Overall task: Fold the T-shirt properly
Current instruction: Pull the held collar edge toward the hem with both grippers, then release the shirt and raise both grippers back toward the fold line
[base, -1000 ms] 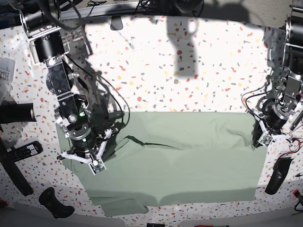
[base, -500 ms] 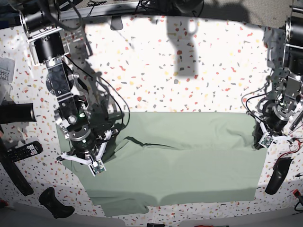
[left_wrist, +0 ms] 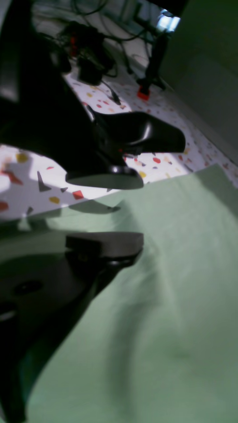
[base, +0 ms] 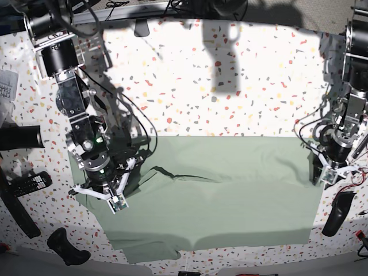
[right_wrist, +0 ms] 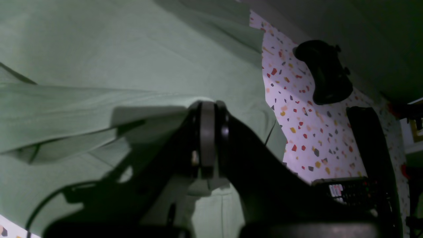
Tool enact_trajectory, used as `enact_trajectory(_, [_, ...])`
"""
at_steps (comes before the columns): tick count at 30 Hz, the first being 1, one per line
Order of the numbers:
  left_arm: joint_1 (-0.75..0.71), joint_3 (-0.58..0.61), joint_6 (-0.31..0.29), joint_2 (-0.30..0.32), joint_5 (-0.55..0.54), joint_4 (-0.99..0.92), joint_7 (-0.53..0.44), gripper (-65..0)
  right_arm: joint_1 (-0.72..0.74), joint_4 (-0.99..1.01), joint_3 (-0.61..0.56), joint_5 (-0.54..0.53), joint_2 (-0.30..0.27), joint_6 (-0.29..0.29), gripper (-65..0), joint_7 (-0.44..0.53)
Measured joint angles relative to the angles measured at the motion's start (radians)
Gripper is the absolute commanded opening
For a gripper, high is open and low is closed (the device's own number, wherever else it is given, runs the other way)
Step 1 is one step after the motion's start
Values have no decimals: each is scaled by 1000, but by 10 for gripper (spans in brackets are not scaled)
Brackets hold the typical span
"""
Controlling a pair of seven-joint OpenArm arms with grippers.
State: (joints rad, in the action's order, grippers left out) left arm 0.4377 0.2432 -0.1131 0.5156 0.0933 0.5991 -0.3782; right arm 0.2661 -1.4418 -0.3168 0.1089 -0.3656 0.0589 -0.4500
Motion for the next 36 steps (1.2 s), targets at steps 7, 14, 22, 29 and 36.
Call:
enact_trajectory(7, [-6, 0, -18, -48, -217, 0, 111, -456, 36, 69, 0, -2, 0, 0, -650, 23])
enact_trajectory(14, [-17, 0, -18, -69, -220, 0, 112, -456, 168, 267, 0, -96, 0, 38, -650, 58])
enact_trajectory(22, [-19, 0, -18, -68, -216, 0, 132, -456, 238, 417, 5, -99, 65, 152, -650, 77])
enact_trajectory(29, [-19, 0, 27, -61, -66, 0, 170, -456, 241, 420, 5, 0, 154, 184, -650, 90])
enact_trajectory(36, [-19, 0, 54, -26, -37, 0, 183, -456, 241, 420, 5, 45, 169, 185, -650, 91])
